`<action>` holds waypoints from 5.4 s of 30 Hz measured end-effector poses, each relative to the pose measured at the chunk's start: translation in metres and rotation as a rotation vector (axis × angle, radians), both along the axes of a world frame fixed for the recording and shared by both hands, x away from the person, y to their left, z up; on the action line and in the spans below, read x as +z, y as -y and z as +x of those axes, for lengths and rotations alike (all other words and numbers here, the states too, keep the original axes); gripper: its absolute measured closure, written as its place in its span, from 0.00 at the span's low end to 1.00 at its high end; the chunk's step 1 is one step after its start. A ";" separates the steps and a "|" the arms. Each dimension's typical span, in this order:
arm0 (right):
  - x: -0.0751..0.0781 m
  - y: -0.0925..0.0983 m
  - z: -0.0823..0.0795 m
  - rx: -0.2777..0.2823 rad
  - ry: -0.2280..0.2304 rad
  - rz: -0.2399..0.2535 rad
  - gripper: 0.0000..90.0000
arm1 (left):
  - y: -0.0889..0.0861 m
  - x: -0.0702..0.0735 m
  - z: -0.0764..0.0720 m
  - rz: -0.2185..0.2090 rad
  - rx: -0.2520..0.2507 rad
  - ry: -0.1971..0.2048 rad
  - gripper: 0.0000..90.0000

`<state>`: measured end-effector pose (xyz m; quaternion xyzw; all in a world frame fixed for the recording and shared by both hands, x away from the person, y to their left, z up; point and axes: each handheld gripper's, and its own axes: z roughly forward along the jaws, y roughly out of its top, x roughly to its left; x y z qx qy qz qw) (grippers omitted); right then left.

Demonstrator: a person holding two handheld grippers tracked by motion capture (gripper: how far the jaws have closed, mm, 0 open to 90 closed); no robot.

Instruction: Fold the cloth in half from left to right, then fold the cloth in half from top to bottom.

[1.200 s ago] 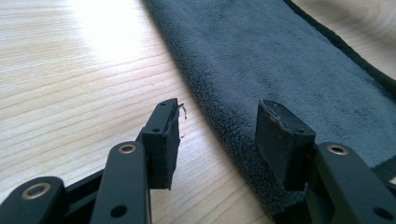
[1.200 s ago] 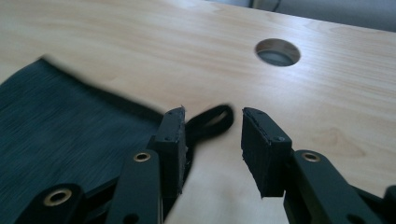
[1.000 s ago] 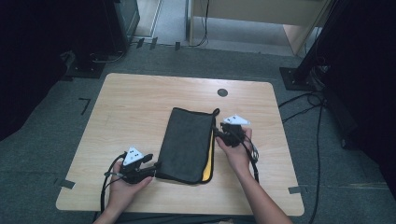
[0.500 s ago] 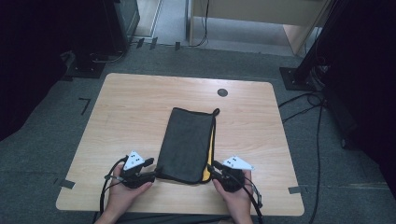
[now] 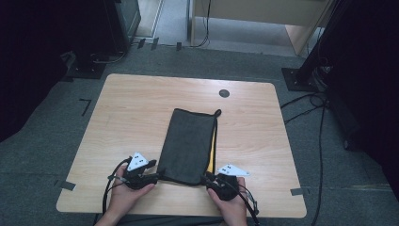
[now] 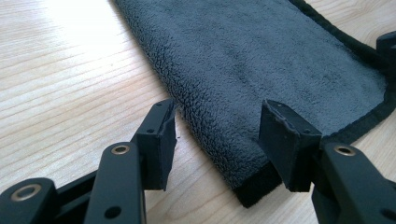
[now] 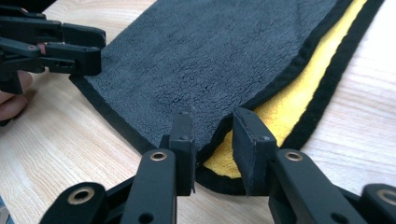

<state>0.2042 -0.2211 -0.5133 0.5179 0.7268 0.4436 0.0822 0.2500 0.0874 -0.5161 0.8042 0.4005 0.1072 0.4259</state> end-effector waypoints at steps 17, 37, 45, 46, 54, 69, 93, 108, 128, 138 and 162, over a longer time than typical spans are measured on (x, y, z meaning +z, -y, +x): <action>0.010 0.023 0.000 -0.030 -0.023 -0.021 0.98 | 0.001 0.002 -0.004 0.000 -0.033 0.005 0.50; 0.013 0.030 0.006 -0.063 0.022 -0.041 0.82 | 0.010 -0.001 -0.009 0.060 -0.128 -0.007 0.64; 0.030 0.040 0.046 -0.132 0.090 -0.088 0.79 | 0.010 -0.001 -0.008 0.055 -0.099 -0.012 0.53; 0.030 0.039 0.054 -0.132 0.090 -0.096 0.79 | 0.010 -0.001 -0.007 0.056 -0.092 -0.011 0.51; 0.008 0.033 0.136 -0.195 0.032 -0.123 0.77 | 0.009 -0.001 -0.007 0.053 -0.079 -0.016 0.45; 0.001 0.011 0.172 -0.219 0.008 -0.207 0.97 | 0.009 -0.002 -0.008 0.056 -0.077 -0.013 0.45; 0.011 0.015 0.233 -0.275 -0.001 -0.200 0.74 | 0.008 -0.002 -0.007 0.048 -0.079 -0.019 0.45; 0.009 0.016 0.247 -0.337 0.046 -0.400 1.00 | 0.010 -0.002 -0.008 0.059 -0.073 -0.011 0.45; -0.001 0.007 0.240 -0.273 0.056 -0.313 0.89 | 0.011 -0.002 -0.009 0.062 -0.068 -0.009 0.45; 0.000 0.002 0.255 -0.262 0.072 -0.376 0.91 | 0.016 -0.002 -0.008 0.043 -0.030 -0.023 0.44; 0.002 0.031 0.250 -0.166 -0.013 -0.186 0.61 | -0.001 0.019 0.058 0.040 0.172 0.037 0.26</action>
